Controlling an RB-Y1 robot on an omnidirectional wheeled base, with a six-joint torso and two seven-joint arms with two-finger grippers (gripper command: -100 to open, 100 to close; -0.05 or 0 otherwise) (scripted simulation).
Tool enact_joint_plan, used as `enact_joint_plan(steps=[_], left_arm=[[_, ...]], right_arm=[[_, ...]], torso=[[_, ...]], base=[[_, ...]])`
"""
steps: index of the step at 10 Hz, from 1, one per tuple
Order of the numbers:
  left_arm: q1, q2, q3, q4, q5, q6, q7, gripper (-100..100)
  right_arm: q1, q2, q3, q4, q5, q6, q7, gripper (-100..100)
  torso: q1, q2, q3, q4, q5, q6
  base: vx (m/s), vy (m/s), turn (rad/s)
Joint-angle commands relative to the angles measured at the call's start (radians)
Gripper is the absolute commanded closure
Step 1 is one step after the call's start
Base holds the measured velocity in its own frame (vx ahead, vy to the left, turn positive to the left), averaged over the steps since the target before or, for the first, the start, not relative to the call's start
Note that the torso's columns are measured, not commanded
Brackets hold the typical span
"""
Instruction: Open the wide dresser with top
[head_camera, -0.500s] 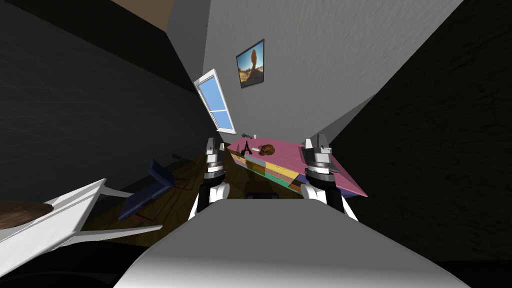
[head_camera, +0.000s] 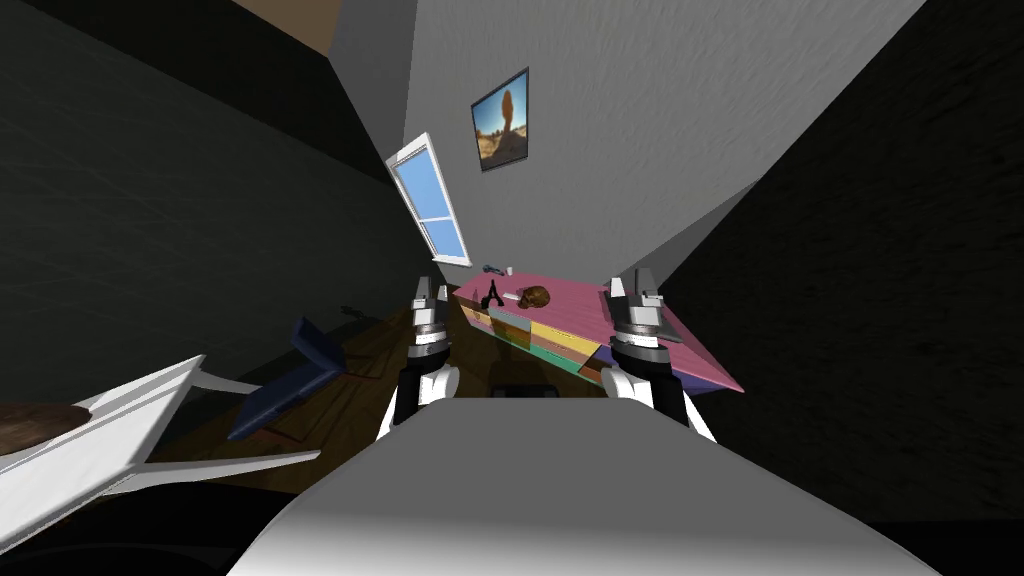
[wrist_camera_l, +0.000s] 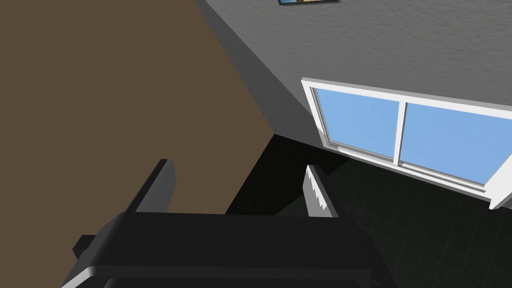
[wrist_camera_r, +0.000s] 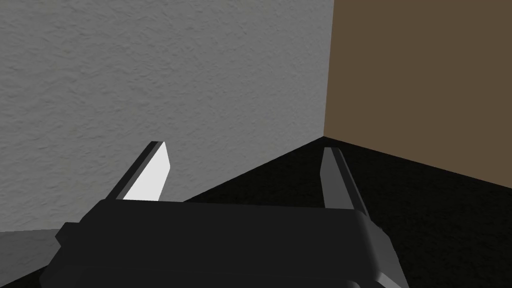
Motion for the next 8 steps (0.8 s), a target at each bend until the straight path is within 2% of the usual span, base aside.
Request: enact_joint_plan(steps=[1, 4, 5, 6, 8], left_arm=[[0.0, 0.0, 0.0, 0.0, 0.0, 0.0, 0.0, 0], [0.0, 0.0, 0.0, 0.0, 0.0, 0.0, 0.0, 0], [0.0, 0.0, 0.0, 0.0, 0.0, 0.0, 0.0, 0], [0.0, 0.0, 0.0, 0.0, 0.0, 0.0, 0.0, 0], [0.0, 0.0, 0.0, 0.0, 0.0, 0.0, 0.0, 0]], right_arm=[[0.0, 0.0, 0.0, 0.0, 0.0, 0.0, 0.0, 0], [0.0, 0.0, 0.0, 0.0, 0.0, 0.0, 0.0, 0], [-0.001, -0.033, 0.004, 0.013, 0.017, 0.016, -0.001, -100], [-0.003, -0.054, 0.007, 0.027, 0.034, 0.032, -0.002, -100], [-0.006, -0.089, 0.018, 0.064, 0.085, 0.078, -0.004, -100]], torso=[[0.0, 0.074, -0.147, 0.074, 0.0, 0.0], [0.0, 0.296, -0.59, 0.295, 0.0, 0.0], [0.0, 0.369, -0.738, 0.369, 0.0, 0.0], [0.001, 0.402, -0.807, 0.402, 0.0, 0.0], [0.002, 0.413, -0.832, 0.414, 0.001, 0.0]], base=[[0.0, 0.0, 0.0], [0.0, 0.0, 0.0], [0.019, 0.018, 0.023], [0.034, 0.032, 0.034], [0.044, 0.059, 0.048]])
